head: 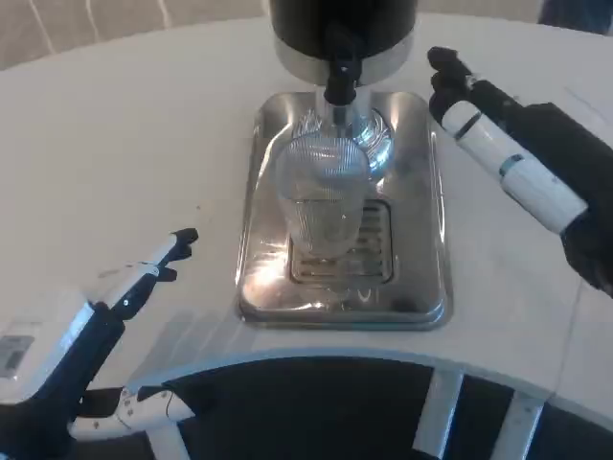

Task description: Grasp the cup under the faucet to collect the drink, then remove the cup.

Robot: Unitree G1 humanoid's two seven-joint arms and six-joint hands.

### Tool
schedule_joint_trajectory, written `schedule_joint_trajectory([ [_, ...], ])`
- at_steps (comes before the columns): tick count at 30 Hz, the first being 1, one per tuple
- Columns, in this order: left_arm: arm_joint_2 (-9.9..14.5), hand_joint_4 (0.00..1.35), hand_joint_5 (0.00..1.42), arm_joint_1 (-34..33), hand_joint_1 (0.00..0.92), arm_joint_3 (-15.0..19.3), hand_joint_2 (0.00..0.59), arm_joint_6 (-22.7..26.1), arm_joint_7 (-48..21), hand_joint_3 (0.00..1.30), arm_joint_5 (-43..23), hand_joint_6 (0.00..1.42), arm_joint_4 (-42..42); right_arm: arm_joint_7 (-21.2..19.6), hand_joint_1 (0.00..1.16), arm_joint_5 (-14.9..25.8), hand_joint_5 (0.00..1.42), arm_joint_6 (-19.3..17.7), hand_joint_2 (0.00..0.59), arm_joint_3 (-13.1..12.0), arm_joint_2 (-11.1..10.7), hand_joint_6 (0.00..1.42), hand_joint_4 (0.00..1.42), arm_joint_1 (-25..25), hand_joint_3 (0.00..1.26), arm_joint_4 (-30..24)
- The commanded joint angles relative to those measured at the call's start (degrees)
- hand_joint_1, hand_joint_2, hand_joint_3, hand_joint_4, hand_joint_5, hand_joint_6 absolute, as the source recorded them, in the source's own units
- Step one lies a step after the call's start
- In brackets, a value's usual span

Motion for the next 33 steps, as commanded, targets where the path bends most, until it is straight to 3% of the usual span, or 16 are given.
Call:
schedule_joint_trajectory([
  [1,1.1,0.14,0.26,2.4,0.056,1.6,0.058,-0.3,-0.6,0.11,1.9,0.27,-2.0,-2.8,0.00,4.0,0.00,-0.6,0.437,1.2,-0.8,0.00,0.00,-2.0,0.00,2.6],
  [20,1.1,0.14,0.25,7.6,0.047,5.4,0.060,-0.5,-1.7,0.12,2.1,0.27,-5.8,-10.3,0.00,13.8,0.00,0.5,0.443,6.9,-2.1,0.00,0.00,-10.5,0.00,8.0],
  [33,0.7,0.15,0.25,8.0,0.046,6.2,0.061,-0.4,-1.9,0.13,1.6,0.27,-5.7,-12.4,0.00,16.6,0.00,-0.8,0.444,9.0,-3.2,0.00,0.00,-13.7,0.00,11.2],
])
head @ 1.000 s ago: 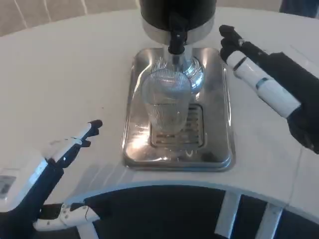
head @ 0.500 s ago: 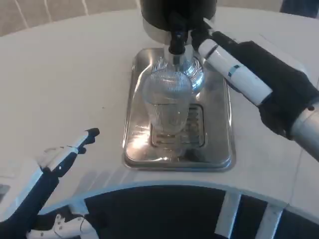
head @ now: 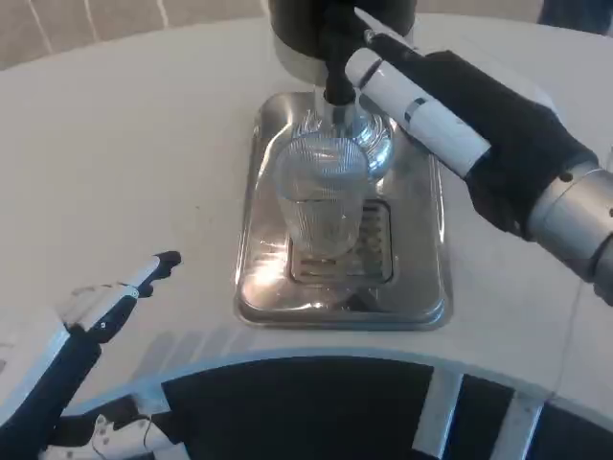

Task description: Grasp the cup under the faucet to collect the drink, then remove the cup.

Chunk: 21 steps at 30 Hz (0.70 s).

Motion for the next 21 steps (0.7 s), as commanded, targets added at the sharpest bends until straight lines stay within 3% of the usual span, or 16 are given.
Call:
schedule_joint_trajectory([
  [1,0.3,0.15,0.25,0.9,0.046,0.6,0.061,-0.2,-0.7,0.13,-0.2,0.27,-0.1,-0.5,0.00,1.3,0.00,-1.1,0.444,0.7,-0.7,0.00,0.00,-0.8,0.00,0.9],
  [21,0.5,0.15,0.26,1.0,0.046,1.4,0.062,-0.4,-1.1,0.13,-1.0,0.27,0.7,-0.4,0.00,0.5,0.00,-4.1,0.455,6.4,-4.2,0.00,0.00,-2.1,0.00,0.9],
])
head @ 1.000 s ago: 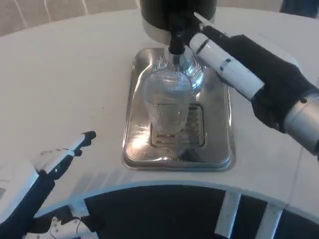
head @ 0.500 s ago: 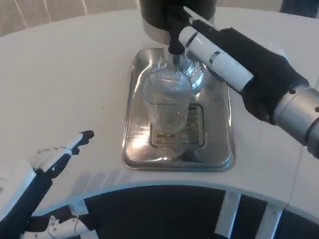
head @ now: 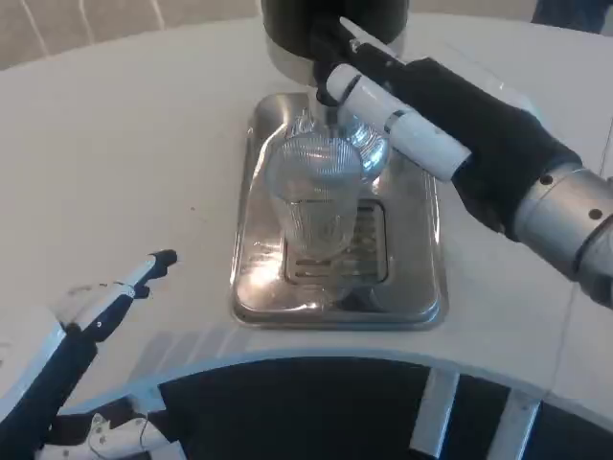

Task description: Grasp the cup under the faucet to collect the drink, then remove the cup.

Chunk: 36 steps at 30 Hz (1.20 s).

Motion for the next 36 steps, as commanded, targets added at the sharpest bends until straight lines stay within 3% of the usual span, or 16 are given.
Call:
schedule_joint_trajectory([
  [1,0.6,0.15,0.26,0.9,0.046,0.9,0.062,-0.4,-0.6,0.13,-0.7,0.27,0.6,0.7,0.00,0.1,0.00,-2.1,0.455,2.2,-1.1,0.00,0.00,-1.4,0.00,-0.6],
  [8,0.5,0.15,0.26,0.7,0.046,0.8,0.062,-0.3,-1.0,0.13,-1.0,0.27,0.9,1.7,0.00,-4.2,0.00,-5.9,0.455,6.8,-5.3,0.00,0.00,-1.9,0.00,-2.1],
  [16,0.2,0.15,0.26,0.2,0.046,0.6,0.062,0.1,-1.4,0.13,-1.3,0.27,1.2,2.7,0.00,-8.4,0.00,-9.5,0.455,9.7,-7.1,0.00,0.00,-1.7,0.00,-1.9],
  [28,-0.2,0.15,0.26,-0.9,0.046,0.2,0.062,0.7,-2.0,0.13,-1.9,0.27,2.0,4.0,0.00,-14.3,0.00,-14.7,0.455,12.7,-7.2,0.00,0.00,-1.4,0.00,0.0],
  [36,-0.9,0.15,0.26,-1.2,0.046,0.2,0.062,1.8,-2.7,0.11,-3.4,0.27,2.3,5.1,0.00,-17.1,0.00,-17.2,0.455,13.0,-6.6,0.00,0.00,-0.5,0.00,0.1],
])
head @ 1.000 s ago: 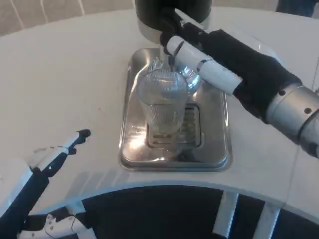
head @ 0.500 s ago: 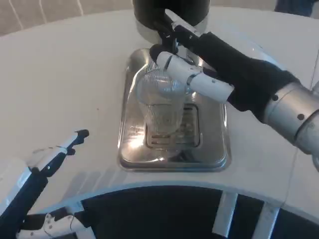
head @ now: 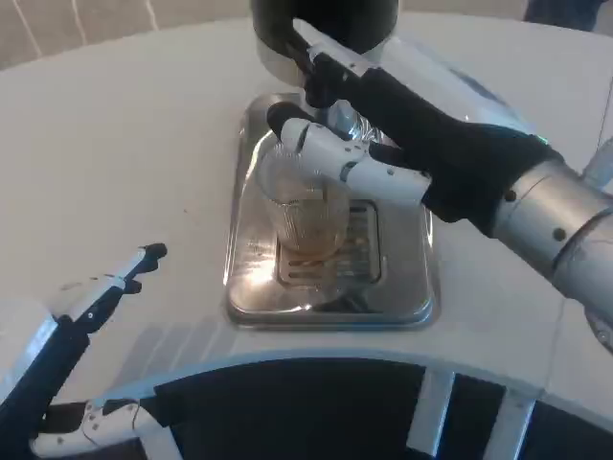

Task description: Grasp the cup under the faucet to collect the drink, then remove the cup.

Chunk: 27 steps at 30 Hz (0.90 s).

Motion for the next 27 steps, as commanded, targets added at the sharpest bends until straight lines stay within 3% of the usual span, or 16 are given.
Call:
schedule_joint_trajectory([
  [1,-0.9,0.14,0.26,0.4,0.046,0.1,0.062,1.5,-1.0,0.10,-1.6,0.27,0.4,2.1,0.00,0.6,0.00,-3.6,0.455,1.3,1.2,0.00,0.00,0.7,0.00,-0.9],
  [4,-2.3,0.01,0.24,0.0,0.124,0.1,0.035,4.7,-1.6,0.00,-2.8,0.28,-1.1,2.2,0.00,0.5,0.00,-3.5,0.455,1.0,1.5,0.00,0.00,1.2,0.00,-1.2],
  [12,-7.6,0.00,0.28,-2.2,0.273,-1.0,0.024,13.0,-3.5,0.00,-5.9,0.37,-6.3,2.5,0.00,-0.6,0.00,-2.6,0.455,0.4,2.3,0.00,0.00,2.1,0.00,-1.9],
  [27,-11.4,0.00,0.27,-8.8,0.328,-4.5,0.031,17.9,-3.5,0.00,-3.7,0.35,-4.0,3.2,0.00,-1.7,0.00,-1.9,0.464,0.1,3.4,0.00,0.00,2.2,0.00,-1.5],
])
